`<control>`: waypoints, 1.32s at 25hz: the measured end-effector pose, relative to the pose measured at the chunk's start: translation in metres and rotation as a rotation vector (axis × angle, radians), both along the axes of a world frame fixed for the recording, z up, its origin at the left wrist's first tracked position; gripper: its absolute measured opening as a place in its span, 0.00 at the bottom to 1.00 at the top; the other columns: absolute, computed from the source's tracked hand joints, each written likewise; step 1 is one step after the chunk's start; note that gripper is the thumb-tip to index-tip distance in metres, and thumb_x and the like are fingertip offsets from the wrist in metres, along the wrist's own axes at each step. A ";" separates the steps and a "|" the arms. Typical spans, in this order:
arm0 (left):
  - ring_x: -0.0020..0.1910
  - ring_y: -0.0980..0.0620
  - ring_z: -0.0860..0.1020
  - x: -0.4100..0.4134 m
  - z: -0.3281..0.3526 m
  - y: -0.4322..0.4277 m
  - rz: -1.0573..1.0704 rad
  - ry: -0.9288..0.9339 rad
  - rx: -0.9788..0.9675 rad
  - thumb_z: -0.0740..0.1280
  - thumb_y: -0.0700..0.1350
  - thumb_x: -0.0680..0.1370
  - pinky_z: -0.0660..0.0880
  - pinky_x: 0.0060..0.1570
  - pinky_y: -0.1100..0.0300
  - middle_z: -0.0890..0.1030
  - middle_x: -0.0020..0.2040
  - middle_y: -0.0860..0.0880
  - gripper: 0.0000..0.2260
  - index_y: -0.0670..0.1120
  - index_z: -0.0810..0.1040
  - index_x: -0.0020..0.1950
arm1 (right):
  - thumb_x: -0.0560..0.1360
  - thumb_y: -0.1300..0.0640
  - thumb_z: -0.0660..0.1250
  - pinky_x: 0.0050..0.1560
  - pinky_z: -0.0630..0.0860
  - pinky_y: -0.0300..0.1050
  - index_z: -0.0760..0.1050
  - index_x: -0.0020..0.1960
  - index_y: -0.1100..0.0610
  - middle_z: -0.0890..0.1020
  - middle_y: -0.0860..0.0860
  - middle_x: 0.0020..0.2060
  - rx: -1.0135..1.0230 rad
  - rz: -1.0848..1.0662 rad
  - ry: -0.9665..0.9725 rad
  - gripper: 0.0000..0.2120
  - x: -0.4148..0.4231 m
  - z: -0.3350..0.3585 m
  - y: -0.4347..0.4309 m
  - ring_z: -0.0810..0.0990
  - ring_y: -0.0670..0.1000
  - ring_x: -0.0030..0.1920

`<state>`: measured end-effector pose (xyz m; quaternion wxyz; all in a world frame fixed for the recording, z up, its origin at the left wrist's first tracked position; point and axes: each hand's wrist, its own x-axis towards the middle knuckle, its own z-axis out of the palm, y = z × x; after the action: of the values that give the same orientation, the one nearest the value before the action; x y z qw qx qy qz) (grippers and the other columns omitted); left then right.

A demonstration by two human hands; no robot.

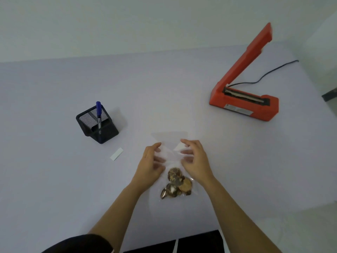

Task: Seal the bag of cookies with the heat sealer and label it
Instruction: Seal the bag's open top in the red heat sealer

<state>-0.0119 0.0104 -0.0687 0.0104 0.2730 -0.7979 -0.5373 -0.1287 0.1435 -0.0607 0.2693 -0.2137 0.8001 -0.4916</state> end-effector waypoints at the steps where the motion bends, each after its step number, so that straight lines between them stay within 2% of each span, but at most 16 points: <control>1: 0.49 0.58 0.78 0.001 0.006 -0.001 0.000 0.002 0.049 0.68 0.33 0.72 0.78 0.49 0.65 0.68 0.58 0.53 0.31 0.54 0.61 0.69 | 0.69 0.74 0.65 0.47 0.76 0.32 0.70 0.60 0.45 0.70 0.41 0.53 -0.021 -0.006 -0.010 0.29 0.000 0.005 0.003 0.79 0.44 0.49; 5: 0.50 0.54 0.78 -0.004 0.029 -0.003 -0.067 0.028 0.150 0.68 0.32 0.73 0.79 0.47 0.63 0.68 0.58 0.54 0.31 0.54 0.62 0.69 | 0.69 0.75 0.67 0.46 0.77 0.34 0.72 0.59 0.47 0.72 0.44 0.52 -0.095 -0.023 -0.069 0.28 -0.008 0.024 0.019 0.80 0.43 0.46; 9: 0.46 0.56 0.78 -0.024 0.042 0.001 -0.163 0.029 0.135 0.67 0.30 0.72 0.79 0.45 0.62 0.69 0.59 0.51 0.30 0.52 0.63 0.68 | 0.67 0.75 0.70 0.45 0.78 0.36 0.72 0.58 0.46 0.72 0.48 0.51 -0.120 -0.035 -0.151 0.29 -0.022 0.037 0.042 0.81 0.46 0.46; 11: 0.44 0.54 0.79 -0.042 0.047 0.009 -0.168 0.054 0.148 0.68 0.32 0.73 0.79 0.46 0.62 0.71 0.58 0.50 0.28 0.51 0.66 0.67 | 0.69 0.72 0.70 0.46 0.78 0.38 0.73 0.59 0.47 0.73 0.49 0.52 -0.148 -0.079 -0.235 0.27 -0.036 0.043 0.057 0.81 0.48 0.47; 14: 0.43 0.52 0.80 -0.075 0.051 0.026 -0.151 0.062 0.159 0.67 0.38 0.76 0.78 0.49 0.62 0.73 0.56 0.52 0.21 0.51 0.68 0.66 | 0.74 0.67 0.67 0.49 0.79 0.41 0.74 0.59 0.48 0.74 0.50 0.52 -0.187 -0.144 -0.299 0.19 -0.063 0.046 0.077 0.81 0.44 0.43; 17: 0.42 0.49 0.81 -0.110 0.050 0.042 -0.111 0.055 0.217 0.65 0.39 0.78 0.79 0.47 0.62 0.75 0.52 0.51 0.17 0.50 0.70 0.65 | 0.77 0.65 0.63 0.45 0.79 0.37 0.74 0.57 0.49 0.75 0.50 0.51 -0.208 -0.222 -0.313 0.15 -0.091 0.046 0.092 0.82 0.43 0.42; 20: 0.43 0.47 0.81 -0.150 0.048 0.054 -0.007 0.050 0.419 0.66 0.37 0.77 0.80 0.48 0.58 0.79 0.45 0.45 0.17 0.49 0.71 0.64 | 0.76 0.65 0.64 0.47 0.79 0.38 0.76 0.55 0.47 0.75 0.50 0.48 -0.231 -0.286 -0.350 0.14 -0.127 0.044 0.107 0.82 0.48 0.44; 22: 0.44 0.47 0.82 -0.176 0.049 0.062 0.073 0.031 0.486 0.67 0.38 0.76 0.80 0.46 0.60 0.80 0.43 0.42 0.17 0.49 0.69 0.63 | 0.75 0.64 0.65 0.48 0.79 0.38 0.77 0.55 0.48 0.75 0.50 0.47 -0.218 -0.320 -0.362 0.14 -0.151 0.043 0.115 0.81 0.50 0.45; 26: 0.41 0.51 0.82 -0.216 0.044 0.074 0.183 0.020 0.538 0.67 0.39 0.77 0.80 0.42 0.62 0.80 0.38 0.46 0.12 0.47 0.74 0.59 | 0.74 0.64 0.68 0.50 0.79 0.43 0.72 0.58 0.48 0.77 0.51 0.47 -0.252 -0.400 -0.401 0.16 -0.187 0.042 0.123 0.81 0.50 0.47; 30: 0.40 0.53 0.81 -0.239 0.036 0.085 0.234 0.002 0.572 0.66 0.41 0.77 0.79 0.42 0.64 0.81 0.40 0.47 0.05 0.42 0.81 0.49 | 0.73 0.63 0.69 0.51 0.78 0.44 0.65 0.63 0.50 0.81 0.52 0.44 -0.247 -0.493 -0.451 0.23 -0.213 0.041 0.131 0.81 0.51 0.48; 33: 0.37 0.51 0.79 -0.250 0.033 0.092 0.254 -0.011 0.545 0.67 0.42 0.77 0.80 0.41 0.63 0.80 0.37 0.45 0.07 0.39 0.80 0.46 | 0.72 0.62 0.70 0.52 0.78 0.46 0.67 0.59 0.52 0.81 0.56 0.47 -0.245 -0.514 -0.476 0.19 -0.225 0.041 0.133 0.82 0.54 0.49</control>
<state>-0.2624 0.1029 -0.0359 -0.0006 0.3663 -0.5840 -0.7244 -0.3537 0.2768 -0.0201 0.2881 0.0839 0.6777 -0.6713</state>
